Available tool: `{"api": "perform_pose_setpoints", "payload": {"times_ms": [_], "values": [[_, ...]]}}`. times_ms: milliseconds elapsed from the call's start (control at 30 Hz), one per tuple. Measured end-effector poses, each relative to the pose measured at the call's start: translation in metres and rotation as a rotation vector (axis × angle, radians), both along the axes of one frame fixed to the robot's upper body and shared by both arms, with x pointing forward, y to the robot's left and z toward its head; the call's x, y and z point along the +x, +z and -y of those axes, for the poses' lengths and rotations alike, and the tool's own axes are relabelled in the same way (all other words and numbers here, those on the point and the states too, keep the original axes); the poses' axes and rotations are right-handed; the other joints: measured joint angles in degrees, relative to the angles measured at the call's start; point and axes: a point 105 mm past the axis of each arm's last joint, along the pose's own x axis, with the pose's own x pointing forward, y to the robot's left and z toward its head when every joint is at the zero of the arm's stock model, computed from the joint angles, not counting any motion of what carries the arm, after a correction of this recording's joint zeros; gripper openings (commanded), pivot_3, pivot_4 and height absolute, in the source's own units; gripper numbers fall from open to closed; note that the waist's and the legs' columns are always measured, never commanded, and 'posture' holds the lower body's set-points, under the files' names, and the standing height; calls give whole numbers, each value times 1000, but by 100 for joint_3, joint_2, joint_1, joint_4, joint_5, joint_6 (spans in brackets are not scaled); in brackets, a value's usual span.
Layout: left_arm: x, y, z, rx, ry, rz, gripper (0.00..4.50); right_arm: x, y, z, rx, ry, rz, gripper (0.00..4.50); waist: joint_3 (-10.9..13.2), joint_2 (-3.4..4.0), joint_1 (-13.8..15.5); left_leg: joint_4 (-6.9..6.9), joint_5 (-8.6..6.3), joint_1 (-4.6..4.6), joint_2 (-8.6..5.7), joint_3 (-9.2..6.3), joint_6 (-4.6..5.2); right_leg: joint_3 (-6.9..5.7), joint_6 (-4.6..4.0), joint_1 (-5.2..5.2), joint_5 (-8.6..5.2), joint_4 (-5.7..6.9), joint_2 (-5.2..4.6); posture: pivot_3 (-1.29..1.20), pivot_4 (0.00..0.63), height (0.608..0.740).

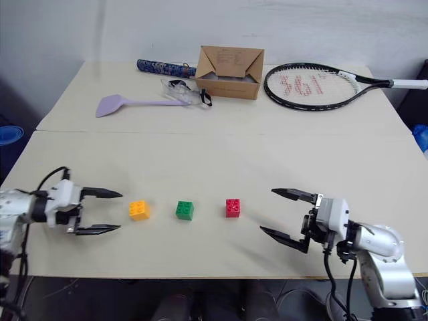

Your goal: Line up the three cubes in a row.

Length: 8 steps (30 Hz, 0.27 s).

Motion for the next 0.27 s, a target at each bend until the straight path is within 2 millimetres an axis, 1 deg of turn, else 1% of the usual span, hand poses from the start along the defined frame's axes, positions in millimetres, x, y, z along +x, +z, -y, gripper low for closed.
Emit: {"api": "perform_pose_setpoints", "payload": {"times_ms": [67, 133, 200, 267], "values": [[-8, 5, -8, -4, 68, 14, 4338, 3, 9, 10, -49, -13, 32, 4500, 0, 1, 0, 0, -1, 4, 0, -1, 0, 1, 0, 4, 0, -1, -3, 0, 150, 740], [-11, 11, -11, -19, 133, 30, 4338, 8, 17, 21, -104, -21, 52, 4500, 1, 2, 16, 0, -2, 6, -1, -3, 0, 1, 0, 4, 0, -10, -7, 0, 150, 740], [-16, 13, -13, -14, 153, 37, 4338, 12, 23, 27, -134, -21, 63, 4500, 1, 2, 37, 0, -3, 7, -1, -8, -5, -4, -3, 4, -2, -12, -7, 0, 150, 740], [-21, 8, -10, -5, 144, 19, 4338, 14, 20, 30, -137, -19, 50, 4500, 2, 3, 32, -1, -5, 6, 0, -8, -9, -5, -6, 3, -3, -12, -6, 0, 150, 740]]}}
